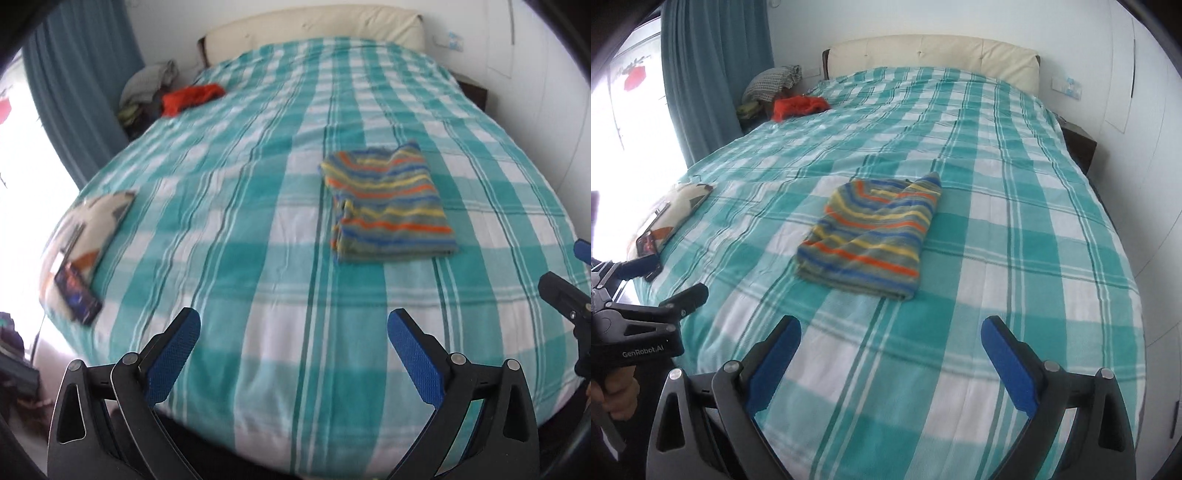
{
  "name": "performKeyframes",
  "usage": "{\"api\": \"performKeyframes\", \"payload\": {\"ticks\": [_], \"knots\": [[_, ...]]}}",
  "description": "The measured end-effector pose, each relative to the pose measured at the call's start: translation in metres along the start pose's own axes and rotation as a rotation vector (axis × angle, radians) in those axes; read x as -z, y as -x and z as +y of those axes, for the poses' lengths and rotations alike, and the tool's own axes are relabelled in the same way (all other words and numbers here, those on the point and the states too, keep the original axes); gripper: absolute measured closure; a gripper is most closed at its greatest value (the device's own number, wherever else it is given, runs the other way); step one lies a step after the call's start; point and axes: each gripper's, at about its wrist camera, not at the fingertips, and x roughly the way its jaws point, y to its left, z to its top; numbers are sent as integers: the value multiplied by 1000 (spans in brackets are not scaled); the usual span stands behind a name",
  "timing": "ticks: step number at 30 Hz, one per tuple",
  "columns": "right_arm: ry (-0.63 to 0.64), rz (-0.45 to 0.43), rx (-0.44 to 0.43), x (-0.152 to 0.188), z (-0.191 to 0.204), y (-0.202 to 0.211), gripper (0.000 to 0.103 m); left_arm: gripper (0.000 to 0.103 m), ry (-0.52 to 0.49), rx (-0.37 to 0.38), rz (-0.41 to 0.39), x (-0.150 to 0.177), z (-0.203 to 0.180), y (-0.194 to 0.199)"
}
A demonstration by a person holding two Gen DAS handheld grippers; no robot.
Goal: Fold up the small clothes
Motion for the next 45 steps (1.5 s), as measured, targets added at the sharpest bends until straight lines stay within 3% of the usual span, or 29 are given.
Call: {"api": "performKeyframes", "payload": {"ticks": [12, 19, 24, 45], "knots": [[3, 13, 19, 18, 18, 56, 2, 0, 35, 11, -2, 24, 7, 49], [19, 45, 27, 25, 28, 76, 2, 0, 32, 8, -4, 32, 7, 61], [34, 20, 18, 23, 39, 92, 2, 0, 46, 10, -13, 34, 9, 69], [48, 13, 47, 24, 44, 93, 2, 0, 32, 9, -39, 31, -1, 78]]}}
